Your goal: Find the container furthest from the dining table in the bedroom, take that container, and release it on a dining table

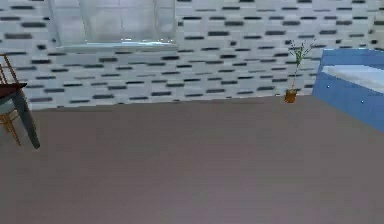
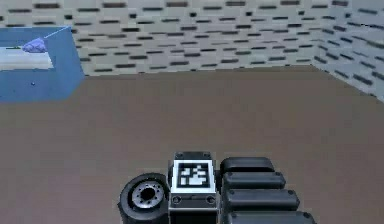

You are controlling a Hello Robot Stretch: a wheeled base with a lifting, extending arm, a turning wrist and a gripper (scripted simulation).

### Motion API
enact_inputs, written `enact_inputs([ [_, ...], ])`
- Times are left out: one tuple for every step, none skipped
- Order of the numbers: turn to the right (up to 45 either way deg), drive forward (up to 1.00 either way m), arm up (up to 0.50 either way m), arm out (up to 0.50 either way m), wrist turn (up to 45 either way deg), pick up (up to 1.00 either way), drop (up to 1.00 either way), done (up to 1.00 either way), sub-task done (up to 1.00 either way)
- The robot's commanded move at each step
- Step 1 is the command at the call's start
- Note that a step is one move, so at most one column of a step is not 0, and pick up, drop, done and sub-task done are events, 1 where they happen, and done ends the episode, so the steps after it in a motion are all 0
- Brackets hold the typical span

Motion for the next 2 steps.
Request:
enact_inputs([
  [-36.0,0.00,0.00,0.00,0.0,0.00,0.00,0.00,0.00],
  [0.0,1.00,0.00,0.00,0.0,0.00,0.00,0.00,0.00],
])
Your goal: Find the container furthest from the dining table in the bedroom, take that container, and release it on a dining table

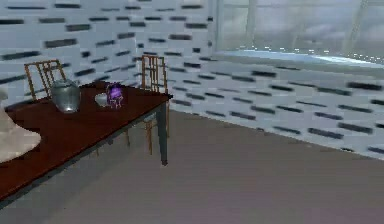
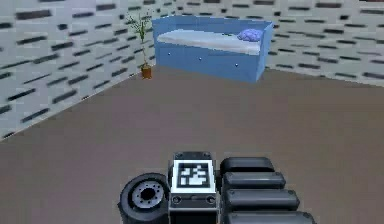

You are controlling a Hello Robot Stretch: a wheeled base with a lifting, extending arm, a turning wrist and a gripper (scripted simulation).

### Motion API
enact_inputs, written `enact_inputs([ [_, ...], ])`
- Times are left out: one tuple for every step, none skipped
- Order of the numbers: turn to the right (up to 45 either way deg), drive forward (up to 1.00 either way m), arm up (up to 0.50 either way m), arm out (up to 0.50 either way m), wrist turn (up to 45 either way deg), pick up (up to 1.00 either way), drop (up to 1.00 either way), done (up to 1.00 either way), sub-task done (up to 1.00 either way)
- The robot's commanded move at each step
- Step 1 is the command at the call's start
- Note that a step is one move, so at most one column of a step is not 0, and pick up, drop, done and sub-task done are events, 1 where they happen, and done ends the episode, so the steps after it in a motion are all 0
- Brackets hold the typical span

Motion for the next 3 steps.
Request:
enact_inputs([
  [0.0,0.75,0.00,0.00,0.0,0.00,0.00,0.00,0.00],
  [45.0,0.00,0.00,0.00,0.0,0.00,0.00,0.00,0.00],
  [12.0,0.00,0.00,0.00,0.0,0.00,0.00,0.00,0.00],
])
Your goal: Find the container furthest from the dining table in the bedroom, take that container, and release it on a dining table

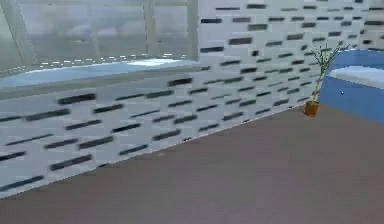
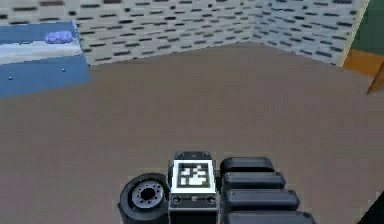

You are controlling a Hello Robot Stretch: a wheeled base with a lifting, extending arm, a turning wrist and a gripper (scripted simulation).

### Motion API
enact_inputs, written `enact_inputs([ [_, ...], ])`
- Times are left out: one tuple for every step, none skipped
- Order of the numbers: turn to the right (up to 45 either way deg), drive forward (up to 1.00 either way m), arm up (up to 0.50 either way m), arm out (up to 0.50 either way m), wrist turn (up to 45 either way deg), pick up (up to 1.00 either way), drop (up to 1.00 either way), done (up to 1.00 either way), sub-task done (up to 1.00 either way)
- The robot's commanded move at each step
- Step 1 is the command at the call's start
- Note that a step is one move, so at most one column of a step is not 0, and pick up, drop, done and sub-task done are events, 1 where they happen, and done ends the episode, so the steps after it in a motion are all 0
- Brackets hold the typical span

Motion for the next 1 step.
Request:
enact_inputs([
  [-45.0,0.00,0.00,0.00,0.0,0.00,0.00,0.00,0.00],
])
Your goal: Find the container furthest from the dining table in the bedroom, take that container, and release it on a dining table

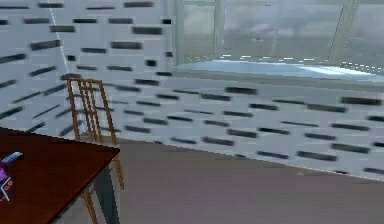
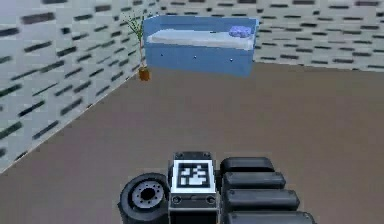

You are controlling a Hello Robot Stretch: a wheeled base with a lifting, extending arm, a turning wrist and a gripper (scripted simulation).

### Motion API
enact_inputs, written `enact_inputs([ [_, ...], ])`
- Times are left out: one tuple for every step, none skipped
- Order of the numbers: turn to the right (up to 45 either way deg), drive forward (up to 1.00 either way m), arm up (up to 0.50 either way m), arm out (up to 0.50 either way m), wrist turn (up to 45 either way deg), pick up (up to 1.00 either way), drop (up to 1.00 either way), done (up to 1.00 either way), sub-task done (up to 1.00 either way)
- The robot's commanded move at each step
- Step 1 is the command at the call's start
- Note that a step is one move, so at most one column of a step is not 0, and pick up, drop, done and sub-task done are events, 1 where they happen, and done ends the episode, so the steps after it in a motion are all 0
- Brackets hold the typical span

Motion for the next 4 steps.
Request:
enact_inputs([
  [-18.0,0.00,0.00,0.00,0.0,0.00,0.00,0.00,0.00],
  [45.0,0.00,0.00,0.00,0.0,0.00,0.00,0.00,0.00],
  [15.0,0.00,0.00,0.00,0.0,0.00,0.00,0.00,0.00],
  [-45.0,0.00,0.00,0.00,0.0,0.00,0.00,0.00,0.00],
])
